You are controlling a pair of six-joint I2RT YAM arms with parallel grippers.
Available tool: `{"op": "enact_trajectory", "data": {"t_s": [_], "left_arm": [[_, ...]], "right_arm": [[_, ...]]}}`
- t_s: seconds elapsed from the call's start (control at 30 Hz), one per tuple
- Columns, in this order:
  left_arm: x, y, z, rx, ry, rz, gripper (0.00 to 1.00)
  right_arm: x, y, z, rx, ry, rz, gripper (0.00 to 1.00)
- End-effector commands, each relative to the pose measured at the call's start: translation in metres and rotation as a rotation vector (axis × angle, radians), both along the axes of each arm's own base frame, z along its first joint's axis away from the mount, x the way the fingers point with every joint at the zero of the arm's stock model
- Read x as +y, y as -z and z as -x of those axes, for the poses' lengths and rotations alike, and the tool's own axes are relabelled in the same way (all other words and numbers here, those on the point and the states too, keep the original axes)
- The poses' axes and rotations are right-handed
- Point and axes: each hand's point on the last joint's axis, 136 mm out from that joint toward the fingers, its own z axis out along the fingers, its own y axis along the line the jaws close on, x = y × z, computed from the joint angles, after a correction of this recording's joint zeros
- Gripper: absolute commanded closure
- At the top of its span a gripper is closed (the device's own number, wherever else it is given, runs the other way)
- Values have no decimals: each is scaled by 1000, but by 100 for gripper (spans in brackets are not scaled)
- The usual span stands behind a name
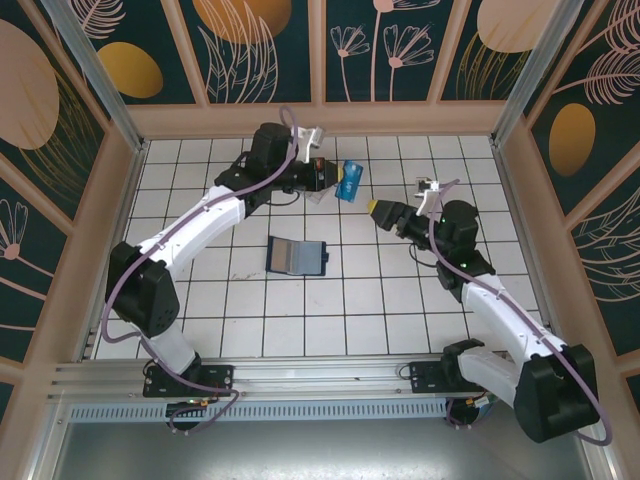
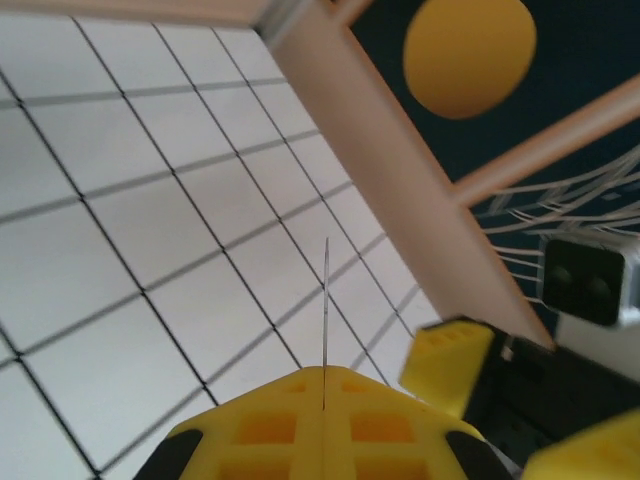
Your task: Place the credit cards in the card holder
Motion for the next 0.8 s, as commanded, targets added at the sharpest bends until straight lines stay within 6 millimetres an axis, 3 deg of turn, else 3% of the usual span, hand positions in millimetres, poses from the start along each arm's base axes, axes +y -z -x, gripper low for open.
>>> {"op": "enact_trajectory", "data": {"t_s": [0.0, 0.23, 0.47, 0.57, 0.77], "left_arm": [[-10, -31, 32, 12, 153, 180, 100], [-8, -18, 50, 56, 194, 250, 100], [-9, -2, 50, 116, 192, 271, 100], [-11, 2, 49, 132, 187, 269, 100], [-11, 16, 47, 166, 181, 248, 100]], "right_arm": [[15, -26, 13, 4, -170, -167, 27], [23, -10, 14, 84, -230, -183, 32], [25, 5, 22, 99, -256, -147, 32], [28, 8, 25, 112, -284, -144, 41], [34, 11, 30, 116, -317, -131, 71]]}}
